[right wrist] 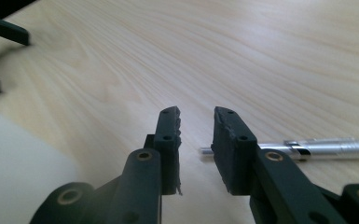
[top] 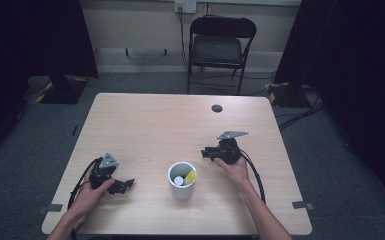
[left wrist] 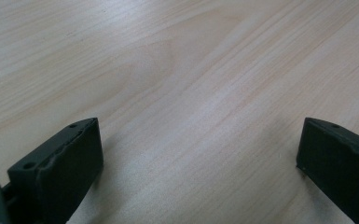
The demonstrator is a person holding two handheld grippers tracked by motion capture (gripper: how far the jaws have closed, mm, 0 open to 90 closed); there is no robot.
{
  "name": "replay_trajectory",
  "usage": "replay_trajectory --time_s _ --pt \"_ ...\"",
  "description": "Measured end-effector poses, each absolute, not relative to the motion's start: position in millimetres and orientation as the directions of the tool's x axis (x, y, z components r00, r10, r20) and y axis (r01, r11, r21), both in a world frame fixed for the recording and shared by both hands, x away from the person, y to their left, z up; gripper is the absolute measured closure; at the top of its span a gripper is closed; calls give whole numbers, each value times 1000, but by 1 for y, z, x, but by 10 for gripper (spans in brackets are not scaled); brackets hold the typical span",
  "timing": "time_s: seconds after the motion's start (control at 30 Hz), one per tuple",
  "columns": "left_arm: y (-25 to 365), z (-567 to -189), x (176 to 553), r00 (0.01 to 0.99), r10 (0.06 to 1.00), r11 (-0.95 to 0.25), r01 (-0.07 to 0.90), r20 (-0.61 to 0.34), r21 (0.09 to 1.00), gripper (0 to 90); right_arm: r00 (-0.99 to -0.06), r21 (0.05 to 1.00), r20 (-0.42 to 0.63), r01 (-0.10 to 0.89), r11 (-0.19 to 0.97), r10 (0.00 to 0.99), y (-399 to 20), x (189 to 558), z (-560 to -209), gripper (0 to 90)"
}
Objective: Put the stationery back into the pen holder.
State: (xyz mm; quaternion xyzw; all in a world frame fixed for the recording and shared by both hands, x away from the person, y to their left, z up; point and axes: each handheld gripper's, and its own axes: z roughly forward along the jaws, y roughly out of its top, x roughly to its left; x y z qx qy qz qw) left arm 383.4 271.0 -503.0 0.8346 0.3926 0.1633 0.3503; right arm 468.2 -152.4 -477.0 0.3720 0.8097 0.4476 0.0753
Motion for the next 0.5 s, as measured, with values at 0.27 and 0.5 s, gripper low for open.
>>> replay_trajectory --time_s 0.27,0.5 --pt "271 -503 383 638 770 -446 541 -3 713 0 -690 785 194 536 312 697 -152 475 -484 722" --pt "271 -503 383 638 770 -445 541 -3 714 0 -692 775 181 538 331 699 -145 477 -491 731"
